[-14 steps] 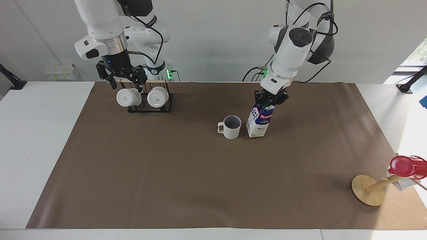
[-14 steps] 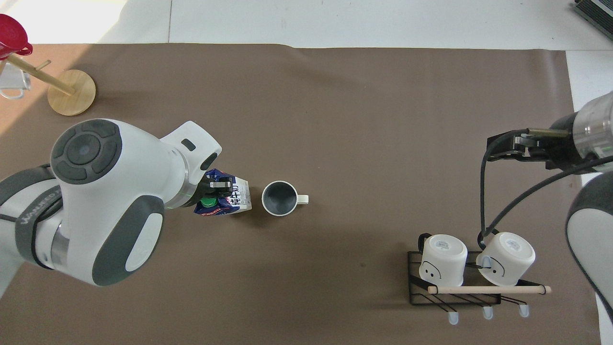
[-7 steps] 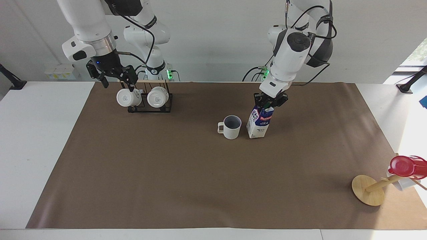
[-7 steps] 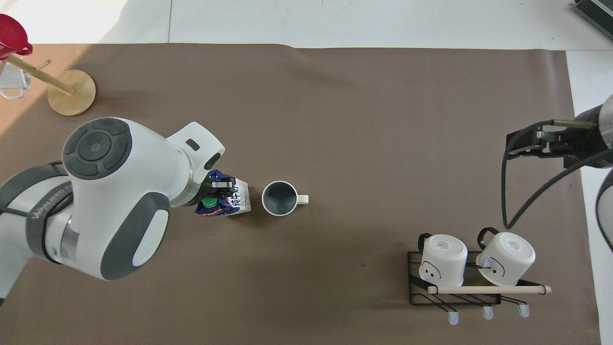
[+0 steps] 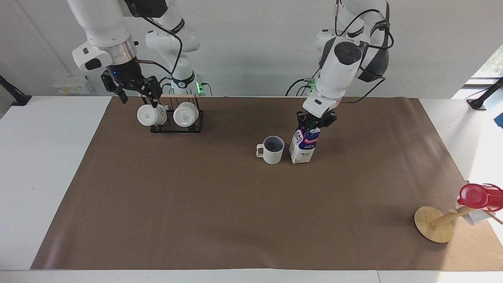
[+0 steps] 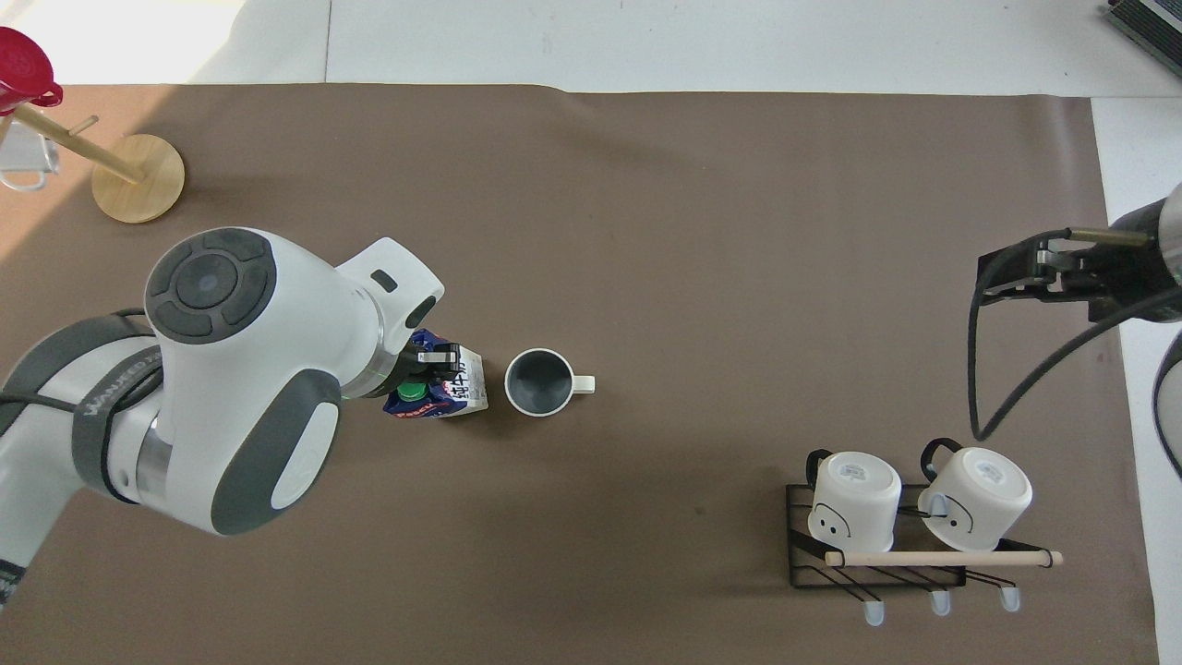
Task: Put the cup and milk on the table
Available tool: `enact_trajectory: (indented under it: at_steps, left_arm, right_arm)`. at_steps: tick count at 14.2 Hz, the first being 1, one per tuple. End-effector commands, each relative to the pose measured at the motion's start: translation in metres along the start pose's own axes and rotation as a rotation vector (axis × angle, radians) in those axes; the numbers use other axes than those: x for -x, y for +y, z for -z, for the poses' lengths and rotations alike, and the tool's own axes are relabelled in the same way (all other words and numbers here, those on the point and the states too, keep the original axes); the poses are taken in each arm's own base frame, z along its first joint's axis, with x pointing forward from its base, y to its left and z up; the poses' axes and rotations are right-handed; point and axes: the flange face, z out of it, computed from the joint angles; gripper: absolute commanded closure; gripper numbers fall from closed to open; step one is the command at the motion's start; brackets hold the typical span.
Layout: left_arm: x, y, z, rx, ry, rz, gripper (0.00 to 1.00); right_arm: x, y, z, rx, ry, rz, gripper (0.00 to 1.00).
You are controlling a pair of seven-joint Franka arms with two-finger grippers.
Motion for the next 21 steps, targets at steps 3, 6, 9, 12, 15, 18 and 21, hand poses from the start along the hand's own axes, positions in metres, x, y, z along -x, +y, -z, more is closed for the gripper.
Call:
enact_trajectory:
  at_steps: [3, 6, 9, 12, 15, 18, 21]
  left_arm:
    - [0.000, 0.001, 0.001, -0.024, 0.011, 0.006, 0.57]
    - [-0.005, 0.002, -0.012, -0.045, 0.004, 0.004, 0.57]
    - [-0.004, 0.002, -0.012, -0.045, 0.002, 0.005, 0.56]
    - [-0.005, 0.003, -0.012, -0.043, 0.006, 0.004, 0.34]
    - [-0.005, 0.006, -0.006, -0.039, 0.016, -0.003, 0.00]
    - [-0.007, 0.004, 0.028, -0.031, 0.034, -0.007, 0.00]
    - [-0.015, -0.015, 0.068, -0.035, 0.030, 0.004, 0.00]
  right_arm:
    - [0.003, 0.002, 0.003, -0.028, -0.010, 0.016, 0.00]
    - [0.002, 0.005, 0.003, -0.037, -0.012, 0.007, 0.00]
    - [0.002, 0.005, 0.003, -0.037, -0.012, 0.005, 0.00]
    - [0.002, 0.005, 0.003, -0.037, -0.012, 0.007, 0.00]
    - [0.001, 0.005, 0.003, -0.039, -0.011, 0.005, 0.00]
    - [0.002, 0.007, 0.006, -0.022, -0.008, 0.000, 0.00]
    - [0.002, 0.007, 0.006, -0.030, -0.018, 0.004, 0.00]
